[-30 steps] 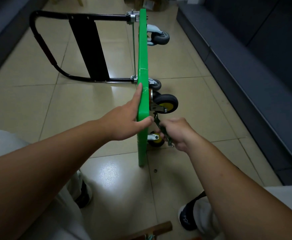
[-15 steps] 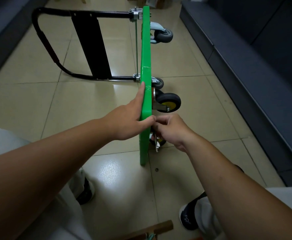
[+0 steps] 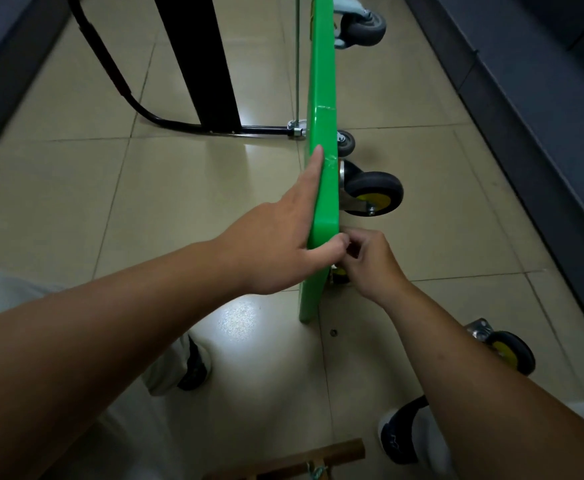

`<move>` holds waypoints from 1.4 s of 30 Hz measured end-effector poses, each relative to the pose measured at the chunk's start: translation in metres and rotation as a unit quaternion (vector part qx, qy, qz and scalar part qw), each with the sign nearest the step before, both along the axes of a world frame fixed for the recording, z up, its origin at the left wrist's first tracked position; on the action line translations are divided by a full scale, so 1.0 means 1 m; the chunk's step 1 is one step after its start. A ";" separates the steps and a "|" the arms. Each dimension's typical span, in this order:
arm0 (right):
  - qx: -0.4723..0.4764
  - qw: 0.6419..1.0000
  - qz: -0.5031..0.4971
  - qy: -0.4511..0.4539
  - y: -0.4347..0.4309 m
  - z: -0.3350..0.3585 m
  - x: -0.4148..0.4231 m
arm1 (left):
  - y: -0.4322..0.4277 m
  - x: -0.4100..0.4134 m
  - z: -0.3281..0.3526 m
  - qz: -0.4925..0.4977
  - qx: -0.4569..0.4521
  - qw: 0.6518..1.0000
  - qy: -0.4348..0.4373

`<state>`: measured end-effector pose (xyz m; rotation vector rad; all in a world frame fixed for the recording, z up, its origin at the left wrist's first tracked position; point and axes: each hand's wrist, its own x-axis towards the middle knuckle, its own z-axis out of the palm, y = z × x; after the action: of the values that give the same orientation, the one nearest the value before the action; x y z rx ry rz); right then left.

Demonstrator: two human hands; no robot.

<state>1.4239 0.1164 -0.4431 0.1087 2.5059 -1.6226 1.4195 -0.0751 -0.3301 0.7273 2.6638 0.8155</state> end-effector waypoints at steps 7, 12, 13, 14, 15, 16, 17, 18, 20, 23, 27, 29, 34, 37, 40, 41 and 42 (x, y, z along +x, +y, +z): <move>0.000 1.000 -0.004 0.027 -0.004 -0.019 -0.012 | -0.001 0.000 0.001 -0.002 -0.001 1.000 0.002; 0.067 0.997 0.010 0.019 0.008 -0.022 0.008 | 0.001 0.001 0.002 0.004 -0.003 1.000 0.003; 0.096 0.995 0.004 -0.002 0.013 -0.028 0.016 | 0.001 0.002 0.003 0.004 -0.002 1.000 0.001; 0.128 0.991 -0.003 -0.040 0.018 -0.034 0.023 | 0.000 0.003 0.003 0.006 -0.001 1.000 0.000; 0.162 0.983 -0.008 -0.091 0.025 -0.041 0.031 | 0.000 0.004 0.004 0.008 0.000 1.000 -0.001; 0.195 0.968 -0.003 -0.156 0.033 -0.045 0.039 | -0.001 0.005 0.004 0.010 0.002 1.000 -0.002; 0.236 0.945 0.022 -0.226 0.039 -0.047 0.048 | -0.001 0.006 0.004 0.012 0.006 1.000 -0.004; 0.284 0.911 0.064 -0.293 0.045 -0.046 0.057 | -0.001 0.007 0.004 0.015 0.008 1.000 -0.007; 0.350 0.840 0.139 -0.391 0.053 -0.040 0.073 | -0.001 0.009 0.005 0.020 0.009 1.000 -0.007; 0.333 0.837 0.120 -0.417 0.057 -0.026 0.080 | 0.000 0.010 0.006 0.021 0.009 1.000 -0.006; 0.210 0.933 -0.007 -0.291 0.038 0.019 0.058 | 0.001 0.010 0.005 0.023 0.012 1.000 -0.009; 0.114 0.970 -0.062 -0.208 0.018 0.050 0.045 | 0.001 0.011 0.006 0.023 0.012 1.000 -0.010; 0.080 0.988 -0.080 -0.102 -0.010 0.089 0.030 | 0.001 0.010 0.006 0.023 0.012 1.000 -0.009; 0.049 0.991 -0.070 -0.108 -0.018 0.090 0.026 | 0.001 0.009 0.004 0.022 0.014 1.000 -0.010; 0.003 0.991 -0.070 -0.116 -0.020 0.086 0.024 | 0.002 0.009 0.004 0.023 0.008 1.000 -0.005; -0.015 0.991 -0.071 -0.116 -0.020 0.086 0.023 | 0.002 0.009 0.004 0.022 0.006 1.000 -0.002; -0.033 0.990 -0.069 -0.115 -0.020 0.085 0.022 | 0.003 0.008 0.004 0.022 0.006 1.000 0.001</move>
<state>1.4457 0.0967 -0.3584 0.4451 2.3138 -1.6353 1.4278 -0.0724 -0.3264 0.6748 2.6875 0.8430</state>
